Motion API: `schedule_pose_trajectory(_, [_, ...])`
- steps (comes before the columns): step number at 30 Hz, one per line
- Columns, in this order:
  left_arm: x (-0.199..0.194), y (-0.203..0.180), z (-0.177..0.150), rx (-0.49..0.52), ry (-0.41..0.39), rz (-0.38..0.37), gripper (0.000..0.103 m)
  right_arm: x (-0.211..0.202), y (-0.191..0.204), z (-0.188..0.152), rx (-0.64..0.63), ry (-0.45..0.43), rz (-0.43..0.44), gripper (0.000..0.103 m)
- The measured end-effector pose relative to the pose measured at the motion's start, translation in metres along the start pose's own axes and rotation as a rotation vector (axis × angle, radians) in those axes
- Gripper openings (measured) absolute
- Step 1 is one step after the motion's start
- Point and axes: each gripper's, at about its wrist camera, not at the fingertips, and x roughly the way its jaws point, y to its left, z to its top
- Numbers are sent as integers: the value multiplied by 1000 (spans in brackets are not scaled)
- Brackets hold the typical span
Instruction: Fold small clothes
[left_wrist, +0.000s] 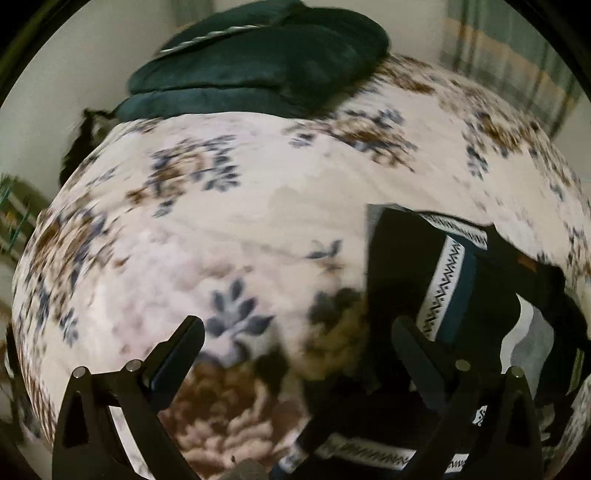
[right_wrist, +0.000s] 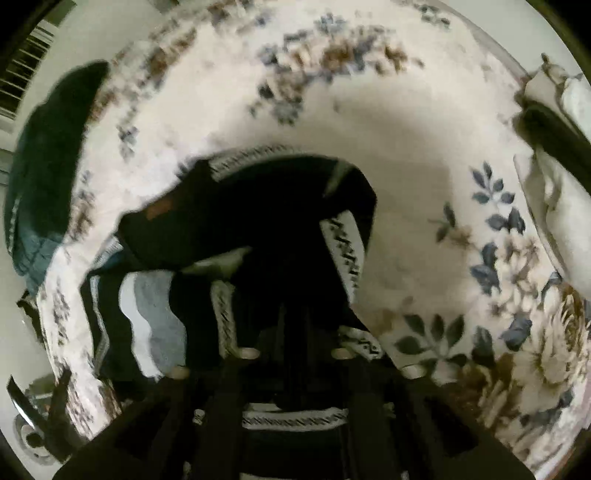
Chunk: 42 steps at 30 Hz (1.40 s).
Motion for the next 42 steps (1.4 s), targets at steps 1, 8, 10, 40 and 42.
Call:
schedule_pose_trajectory(1, [4,-7,4,20,6,-1,103,-4,1,2,1,-23,10,49])
schedule_pose_trajectory(8, [26,-43,23,156,9,-14,103,-2,3,6,41,-12,63,58])
schedule_pose_trajectory(10, [31,-46,24,166,18,-17,103,9,-7,6,100,21,124,58])
schedule_pose_trajectory(40, [48,-69,19,263,26,17,103,31,-22,0,57,45,-5,5])
schedule_pose_trajectory(42, [70,-74,13,315,78,47,103,42,-27,2,66,42,-75,5])
